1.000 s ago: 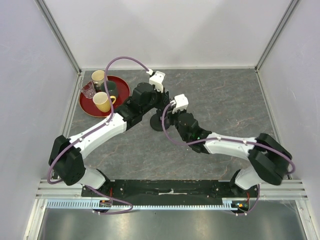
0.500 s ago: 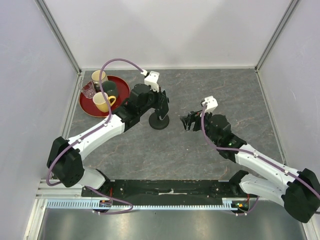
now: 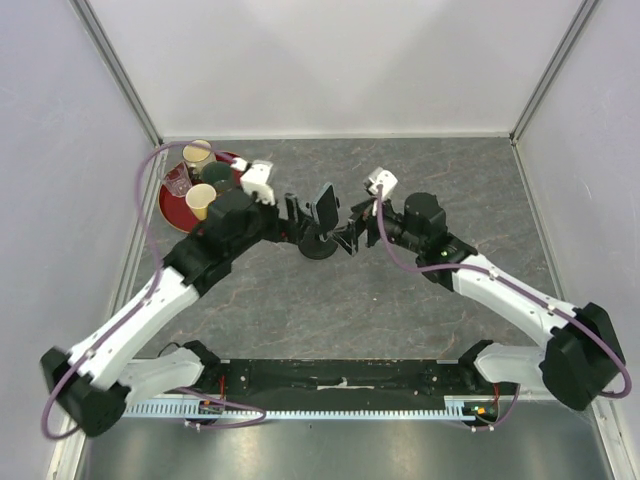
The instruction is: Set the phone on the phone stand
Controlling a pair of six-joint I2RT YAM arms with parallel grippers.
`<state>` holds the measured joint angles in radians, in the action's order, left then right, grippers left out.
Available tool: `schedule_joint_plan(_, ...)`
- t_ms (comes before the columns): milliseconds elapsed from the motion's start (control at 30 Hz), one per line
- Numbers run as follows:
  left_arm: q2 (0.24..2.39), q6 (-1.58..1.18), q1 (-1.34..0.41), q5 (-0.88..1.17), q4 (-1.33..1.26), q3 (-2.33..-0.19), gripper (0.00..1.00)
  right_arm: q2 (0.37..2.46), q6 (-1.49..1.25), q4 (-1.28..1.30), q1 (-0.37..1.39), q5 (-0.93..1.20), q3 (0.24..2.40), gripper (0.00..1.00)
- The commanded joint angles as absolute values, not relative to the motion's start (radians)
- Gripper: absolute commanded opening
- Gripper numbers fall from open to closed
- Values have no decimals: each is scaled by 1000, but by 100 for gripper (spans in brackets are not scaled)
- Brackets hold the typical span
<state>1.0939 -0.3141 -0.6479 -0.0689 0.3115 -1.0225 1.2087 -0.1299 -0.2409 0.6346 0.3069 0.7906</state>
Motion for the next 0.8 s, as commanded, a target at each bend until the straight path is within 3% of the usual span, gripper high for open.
schedule_joint_plan(0, 895, -344, -643, -51, 380, -948, 91, 1327, 63, -122, 632, 420, 998, 98)
schedule_joint_plan(333, 447, -437, -643, -23, 430, -761, 95, 1480, 215, -68, 624, 445, 1196, 98)
schedule_joint_plan(767, 462, -436, -643, 15, 433, -770, 95, 1554, 124, -159, 626, 391, 1184, 98)
